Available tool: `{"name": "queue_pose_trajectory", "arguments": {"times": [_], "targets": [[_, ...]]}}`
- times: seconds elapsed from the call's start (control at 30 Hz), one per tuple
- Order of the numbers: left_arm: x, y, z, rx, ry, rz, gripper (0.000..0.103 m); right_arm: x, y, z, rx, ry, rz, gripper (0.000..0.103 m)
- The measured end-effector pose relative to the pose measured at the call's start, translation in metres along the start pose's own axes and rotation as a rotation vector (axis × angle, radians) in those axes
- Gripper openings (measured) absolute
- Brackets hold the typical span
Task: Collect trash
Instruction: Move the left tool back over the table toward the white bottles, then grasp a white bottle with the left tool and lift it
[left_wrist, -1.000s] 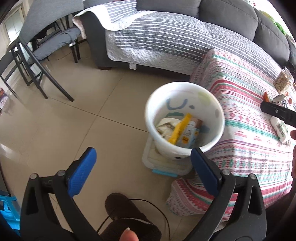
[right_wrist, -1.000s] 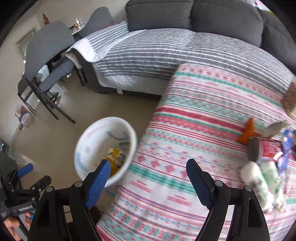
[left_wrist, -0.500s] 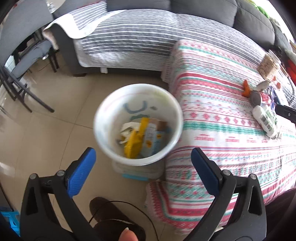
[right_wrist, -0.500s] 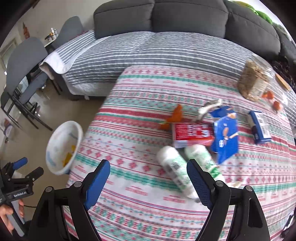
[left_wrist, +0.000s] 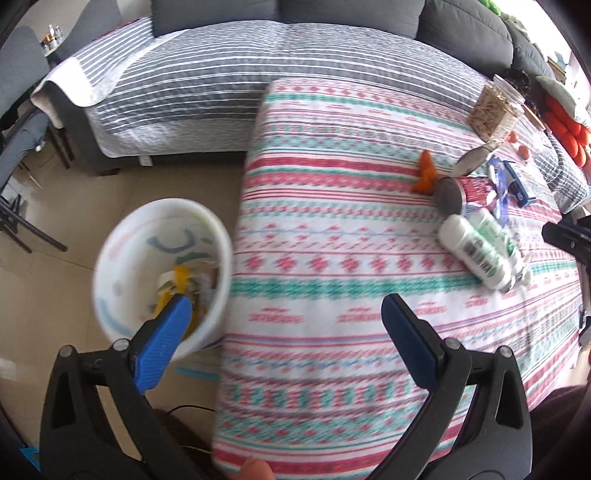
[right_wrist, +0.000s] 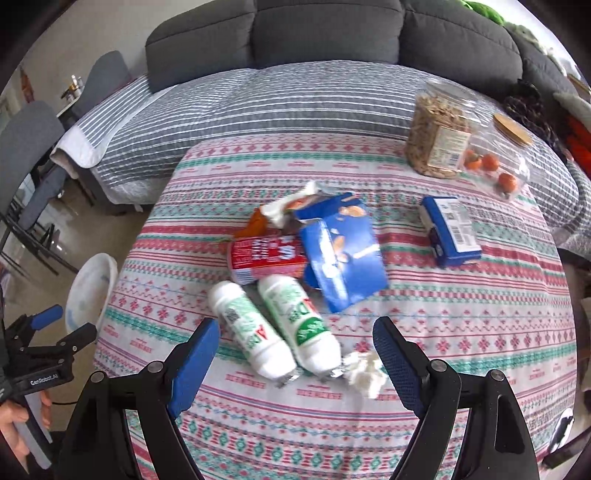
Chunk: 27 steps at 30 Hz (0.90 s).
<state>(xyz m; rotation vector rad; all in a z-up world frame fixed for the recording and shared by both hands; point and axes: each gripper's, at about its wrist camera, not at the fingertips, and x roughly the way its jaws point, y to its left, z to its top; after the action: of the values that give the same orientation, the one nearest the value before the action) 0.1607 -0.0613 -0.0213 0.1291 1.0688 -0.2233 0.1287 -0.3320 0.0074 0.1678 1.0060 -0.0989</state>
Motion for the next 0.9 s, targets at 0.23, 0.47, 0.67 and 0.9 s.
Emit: {"name": "queue_pose_trajectory", "arguments": {"times": [0.23, 0.47, 0.67, 0.9], "targets": [[0.016, -0.042, 0.011, -0.05, 0.016, -0.088, 0.102, 0.0, -0.048, -0.01, 0.05, 0.02, -0.049, 0.086], [0.037, -0.094, 0.016, -0.042, 0.044, -0.166, 0.102, -0.002, -0.093, -0.021, 0.098, 0.041, -0.091, 0.086], [0.054, -0.126, 0.021, -0.035, 0.058, -0.203, 0.094, 0.0, -0.123, -0.027, 0.15, 0.06, -0.083, 0.086], [0.073, -0.135, 0.033, -0.135, 0.069, -0.258, 0.082, 0.007, -0.125, -0.026, 0.126, 0.073, -0.086, 0.086]]}}
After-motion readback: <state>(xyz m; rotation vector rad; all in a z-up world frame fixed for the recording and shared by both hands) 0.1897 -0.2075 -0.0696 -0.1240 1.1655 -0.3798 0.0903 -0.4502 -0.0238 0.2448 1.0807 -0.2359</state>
